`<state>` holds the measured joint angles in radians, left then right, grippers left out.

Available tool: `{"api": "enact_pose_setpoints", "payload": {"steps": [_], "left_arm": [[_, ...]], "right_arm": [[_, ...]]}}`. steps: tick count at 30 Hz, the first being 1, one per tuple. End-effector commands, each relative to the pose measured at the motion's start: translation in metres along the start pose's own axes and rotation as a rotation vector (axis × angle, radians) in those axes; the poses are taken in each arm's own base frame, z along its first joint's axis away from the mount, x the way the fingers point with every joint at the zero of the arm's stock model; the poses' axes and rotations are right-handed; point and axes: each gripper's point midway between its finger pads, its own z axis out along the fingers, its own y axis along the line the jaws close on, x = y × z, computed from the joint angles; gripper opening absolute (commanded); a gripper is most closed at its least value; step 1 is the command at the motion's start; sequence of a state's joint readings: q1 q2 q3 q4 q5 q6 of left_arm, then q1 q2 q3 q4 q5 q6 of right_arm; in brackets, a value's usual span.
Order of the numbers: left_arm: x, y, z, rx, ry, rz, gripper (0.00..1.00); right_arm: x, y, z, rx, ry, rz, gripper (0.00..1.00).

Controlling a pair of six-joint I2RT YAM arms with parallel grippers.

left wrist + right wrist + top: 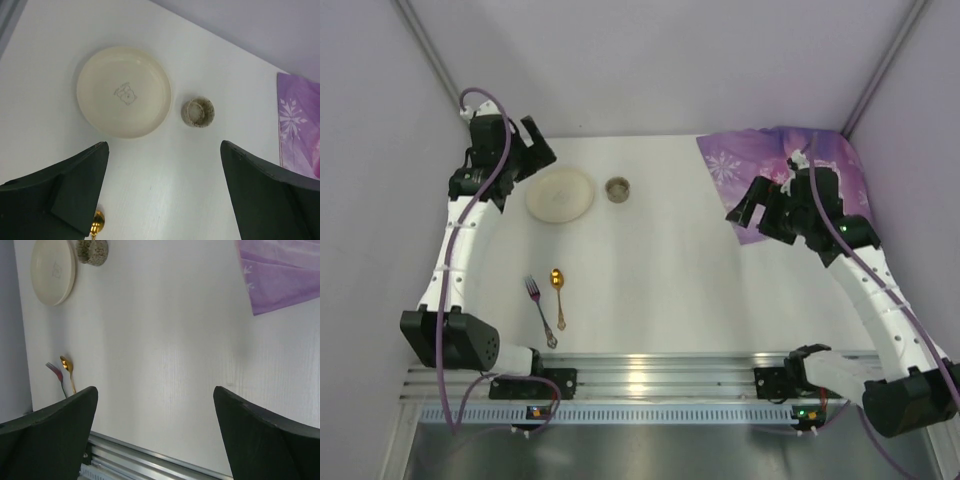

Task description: Set the dinner table for one person

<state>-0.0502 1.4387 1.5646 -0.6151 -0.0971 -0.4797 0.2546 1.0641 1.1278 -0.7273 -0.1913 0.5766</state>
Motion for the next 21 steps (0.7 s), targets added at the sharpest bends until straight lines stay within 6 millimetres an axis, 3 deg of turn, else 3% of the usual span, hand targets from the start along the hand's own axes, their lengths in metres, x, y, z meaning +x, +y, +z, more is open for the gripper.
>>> {"api": "enact_pose_setpoints", "payload": {"steps": [1, 2, 3, 4, 5, 6, 7, 9, 10, 12, 13, 15, 18, 19, 21], "left_arm": [[0.027, -0.011, -0.019, 0.102, 0.097, -0.063, 0.98], [0.049, -0.016, -0.014, 0.156, 0.167, -0.062, 0.99], [0.061, -0.037, -0.017, 0.287, 0.223, -0.072, 0.99], [0.075, -0.038, -0.012, 0.287, 0.274, -0.105, 0.98], [0.088, -0.036, -0.010, 0.266, 0.310, -0.133, 0.98], [0.095, -0.036, -0.011, 0.245, 0.330, -0.150, 0.98], [0.096, -0.041, -0.016, 0.231, 0.301, -0.128, 0.98], [0.104, -0.046, -0.020, 0.235, 0.276, -0.087, 0.98], [0.104, -0.050, -0.024, 0.230, 0.254, -0.063, 0.98], [0.110, -0.050, -0.026, 0.226, 0.266, -0.038, 0.99], [0.116, -0.046, -0.025, 0.207, 0.292, -0.035, 0.98], [0.117, -0.048, -0.027, 0.222, 0.304, -0.018, 0.98], [0.123, -0.045, -0.031, 0.223, 0.315, 0.019, 0.98], [0.123, -0.045, -0.031, 0.223, 0.316, 0.020, 0.98], [0.128, -0.041, -0.032, 0.220, 0.322, 0.031, 0.97]], "right_arm": [[-0.022, 0.008, 0.020, 0.016, -0.013, -0.032, 1.00], [-0.026, 0.006, 0.027, 0.032, -0.011, -0.040, 1.00], [-0.035, 0.009, 0.031, 0.035, -0.016, -0.053, 1.00], [-0.032, 0.000, 0.055, 0.071, 0.040, -0.059, 1.00], [-0.033, -0.003, 0.066, 0.084, 0.070, -0.088, 1.00], [-0.046, 0.003, 0.071, 0.081, 0.067, -0.105, 1.00], [-0.032, -0.014, 0.096, 0.140, 0.169, -0.118, 1.00], [-0.046, -0.022, 0.112, 0.207, 0.188, -0.129, 1.00], [-0.032, -0.043, 0.133, 0.272, 0.278, -0.119, 1.00], [-0.038, -0.055, 0.146, 0.336, 0.304, -0.115, 1.00], [-0.028, -0.068, 0.164, 0.367, 0.355, -0.112, 1.00], [-0.033, -0.076, 0.178, 0.398, 0.356, -0.111, 1.00], [-0.028, -0.106, 0.212, 0.461, 0.416, -0.071, 1.00], [-0.035, -0.102, 0.211, 0.454, 0.401, -0.072, 1.00], [-0.032, -0.119, 0.223, 0.503, 0.420, -0.062, 1.00]]}}
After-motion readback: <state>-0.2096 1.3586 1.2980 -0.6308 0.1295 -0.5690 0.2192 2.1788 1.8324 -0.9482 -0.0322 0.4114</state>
